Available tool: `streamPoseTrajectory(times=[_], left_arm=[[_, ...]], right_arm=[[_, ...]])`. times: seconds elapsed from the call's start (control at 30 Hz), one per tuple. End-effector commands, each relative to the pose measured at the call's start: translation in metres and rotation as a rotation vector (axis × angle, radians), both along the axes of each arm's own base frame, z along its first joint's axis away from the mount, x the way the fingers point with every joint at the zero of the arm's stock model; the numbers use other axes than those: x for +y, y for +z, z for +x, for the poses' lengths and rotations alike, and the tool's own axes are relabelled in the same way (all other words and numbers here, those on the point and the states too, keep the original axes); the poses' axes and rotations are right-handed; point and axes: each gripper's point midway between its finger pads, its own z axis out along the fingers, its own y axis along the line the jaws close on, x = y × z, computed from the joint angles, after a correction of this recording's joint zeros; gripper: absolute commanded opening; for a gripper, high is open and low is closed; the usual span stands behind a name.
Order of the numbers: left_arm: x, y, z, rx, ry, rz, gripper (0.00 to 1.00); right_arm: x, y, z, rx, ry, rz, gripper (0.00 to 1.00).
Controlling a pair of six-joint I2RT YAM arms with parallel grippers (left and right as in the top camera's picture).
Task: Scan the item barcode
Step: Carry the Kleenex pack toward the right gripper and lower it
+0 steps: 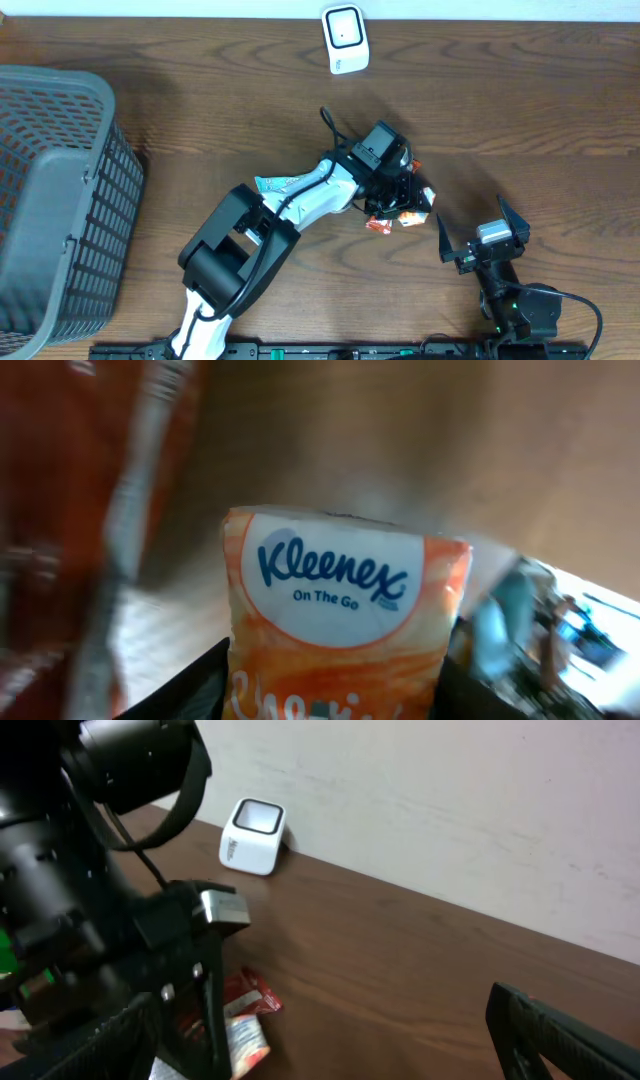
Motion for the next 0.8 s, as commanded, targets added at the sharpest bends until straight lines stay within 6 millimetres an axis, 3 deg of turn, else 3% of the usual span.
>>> streamPoseTrajectory(times=[0.0, 0.07, 0.27, 0.4, 0.77], left_arm=[[0.002, -0.020, 0.008, -0.128, 0.051, 0.134, 0.57], [-0.001, -0.023, 0.007, -0.167, 0.063, 0.170, 0.58], [-0.015, -0.024, -0.001, -0.233, 0.073, 0.192, 0.76], [-0.014, -0.025, 0.001, -0.249, 0.083, 0.209, 0.77], [0.016, -0.042, 0.000, -0.251, 0.113, 0.367, 0.76]], right_arm=[[-0.001, -0.001, 0.000, 0.007, -0.007, 0.012, 0.99], [-0.001, -0.001, 0.000, 0.007, -0.007, 0.012, 0.99], [-0.001, -0.001, 0.000, 0.007, -0.007, 0.012, 0.99], [-0.001, -0.001, 0.000, 0.007, -0.007, 0.012, 0.99], [-0.001, -0.001, 0.000, 0.007, -0.007, 0.012, 0.99]])
